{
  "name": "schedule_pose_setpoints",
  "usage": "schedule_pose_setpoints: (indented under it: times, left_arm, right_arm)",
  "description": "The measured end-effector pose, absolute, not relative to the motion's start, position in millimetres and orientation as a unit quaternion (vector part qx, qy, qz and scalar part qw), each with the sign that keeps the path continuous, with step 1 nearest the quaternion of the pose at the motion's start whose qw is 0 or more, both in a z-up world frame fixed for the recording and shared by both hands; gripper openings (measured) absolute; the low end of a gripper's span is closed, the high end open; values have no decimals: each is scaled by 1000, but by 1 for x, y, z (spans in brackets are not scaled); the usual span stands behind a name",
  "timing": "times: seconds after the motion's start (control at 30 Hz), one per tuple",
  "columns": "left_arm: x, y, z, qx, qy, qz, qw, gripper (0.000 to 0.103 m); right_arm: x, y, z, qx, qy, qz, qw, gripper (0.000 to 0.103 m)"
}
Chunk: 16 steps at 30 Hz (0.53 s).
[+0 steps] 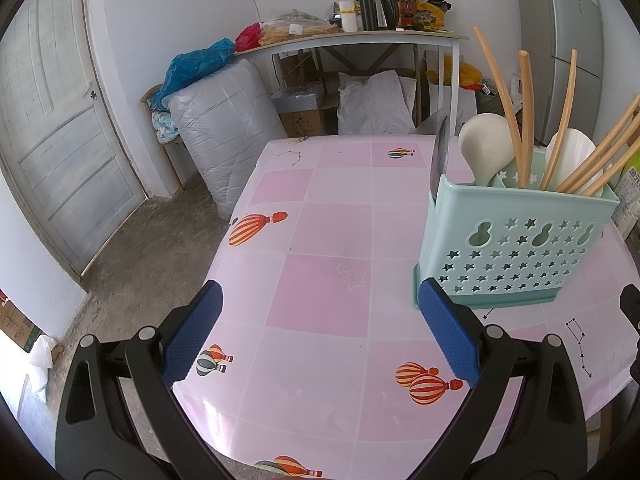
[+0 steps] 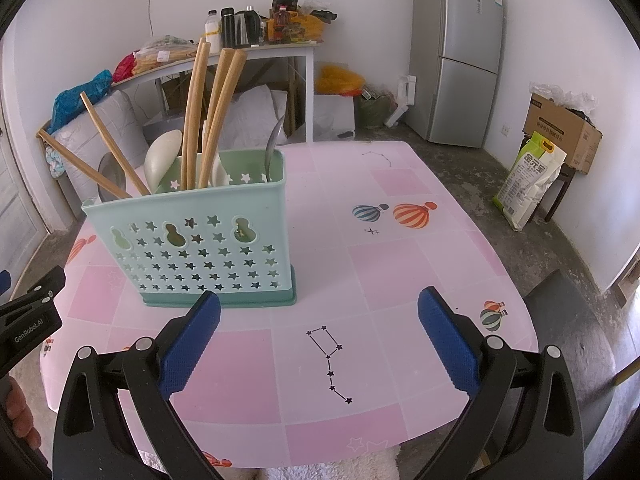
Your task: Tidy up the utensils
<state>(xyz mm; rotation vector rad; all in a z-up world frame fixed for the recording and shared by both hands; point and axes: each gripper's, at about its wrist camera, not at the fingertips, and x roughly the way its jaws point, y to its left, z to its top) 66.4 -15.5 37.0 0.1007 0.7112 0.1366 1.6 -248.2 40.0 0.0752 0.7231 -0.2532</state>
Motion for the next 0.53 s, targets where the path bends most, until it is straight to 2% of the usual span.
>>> schedule_pose_setpoints:
  times: [0.53]
  left_arm:
    - [64, -18, 34, 45, 351, 66, 933, 94]
  right_arm:
    - [1, -245, 39, 38, 354, -122, 926, 96]
